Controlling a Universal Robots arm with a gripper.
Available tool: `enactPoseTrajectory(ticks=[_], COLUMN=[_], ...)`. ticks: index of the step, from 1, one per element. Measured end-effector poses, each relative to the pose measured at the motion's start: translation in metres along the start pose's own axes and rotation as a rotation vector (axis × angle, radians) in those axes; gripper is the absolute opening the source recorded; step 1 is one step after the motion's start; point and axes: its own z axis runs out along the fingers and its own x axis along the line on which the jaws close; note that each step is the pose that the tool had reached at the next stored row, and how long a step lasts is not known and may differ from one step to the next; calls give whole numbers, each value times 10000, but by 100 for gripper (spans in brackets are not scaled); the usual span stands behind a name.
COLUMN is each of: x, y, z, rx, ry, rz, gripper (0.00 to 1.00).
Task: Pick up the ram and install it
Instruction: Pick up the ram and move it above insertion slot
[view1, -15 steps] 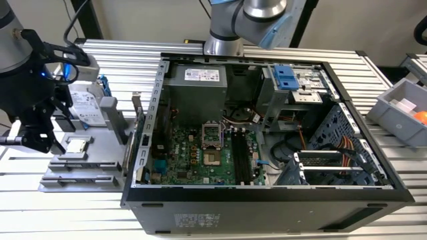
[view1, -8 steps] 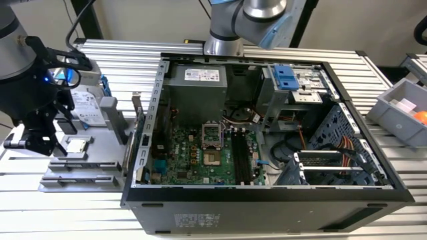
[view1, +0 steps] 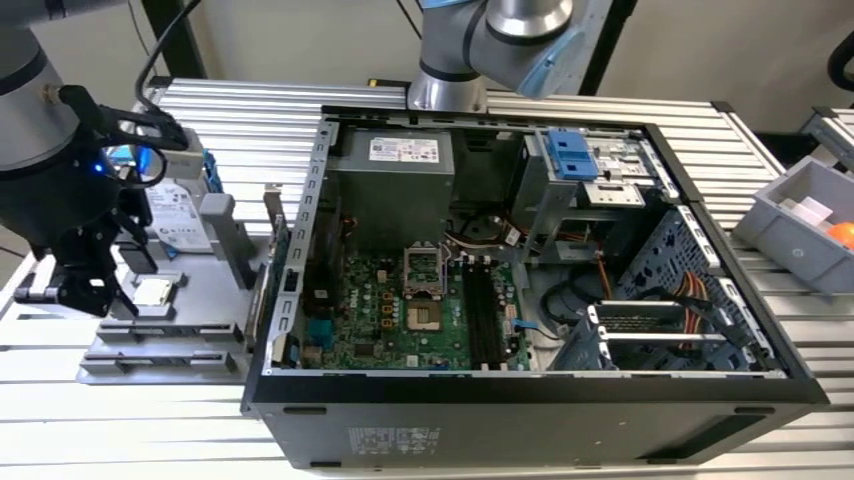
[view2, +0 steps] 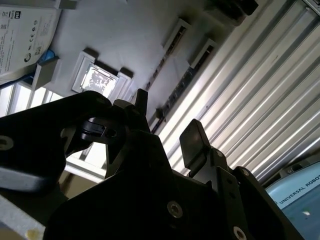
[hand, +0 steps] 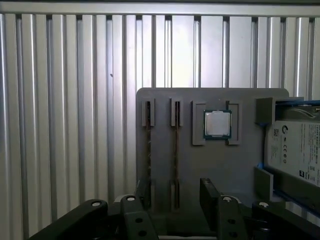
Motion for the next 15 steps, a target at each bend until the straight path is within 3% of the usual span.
enactPoseTrajectory(ticks=[15], x=[5], y=[-3], z=[159], rx=[-12], ry=[1], rz=[1], gripper=[100])
